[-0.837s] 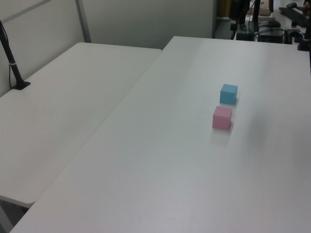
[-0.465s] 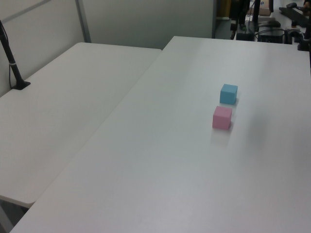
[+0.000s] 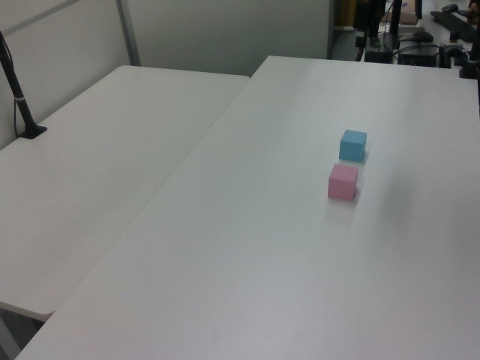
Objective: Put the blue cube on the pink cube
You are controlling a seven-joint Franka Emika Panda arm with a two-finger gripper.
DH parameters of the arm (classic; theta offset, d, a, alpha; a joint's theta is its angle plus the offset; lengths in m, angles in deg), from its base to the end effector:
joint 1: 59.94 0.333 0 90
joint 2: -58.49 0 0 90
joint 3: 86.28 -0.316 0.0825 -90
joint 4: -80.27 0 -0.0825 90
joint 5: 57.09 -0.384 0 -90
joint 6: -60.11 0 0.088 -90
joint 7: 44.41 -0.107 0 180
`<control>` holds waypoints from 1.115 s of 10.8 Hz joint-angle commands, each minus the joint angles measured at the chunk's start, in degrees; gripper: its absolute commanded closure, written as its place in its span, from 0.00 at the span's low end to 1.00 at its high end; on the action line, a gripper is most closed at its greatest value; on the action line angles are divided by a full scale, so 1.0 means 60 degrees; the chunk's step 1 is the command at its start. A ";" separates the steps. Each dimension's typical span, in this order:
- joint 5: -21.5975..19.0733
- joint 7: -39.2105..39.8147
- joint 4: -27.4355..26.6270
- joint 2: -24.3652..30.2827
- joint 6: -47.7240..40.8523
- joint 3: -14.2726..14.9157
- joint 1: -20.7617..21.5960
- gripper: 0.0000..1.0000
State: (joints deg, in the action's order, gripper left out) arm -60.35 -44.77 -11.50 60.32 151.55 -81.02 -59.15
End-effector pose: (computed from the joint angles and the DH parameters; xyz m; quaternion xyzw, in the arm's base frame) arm 0.5458 -0.0375 0.6298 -0.9986 0.0425 -0.0141 0.0294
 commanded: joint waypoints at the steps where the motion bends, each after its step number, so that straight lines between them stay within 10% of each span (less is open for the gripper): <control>1: -0.0129 0.0148 0.0046 -0.0011 0.0083 0.0089 0.0089 0.00; 9: 0.0776 0.1362 -0.0026 -0.0084 -0.0782 0.0030 -0.0014 0.00; 12: 0.0855 0.2637 -0.1384 -0.0070 0.0453 0.0074 -0.0700 0.00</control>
State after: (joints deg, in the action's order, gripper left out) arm -54.23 -33.81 -13.40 59.56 147.95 -80.94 -60.34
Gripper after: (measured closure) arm 0.000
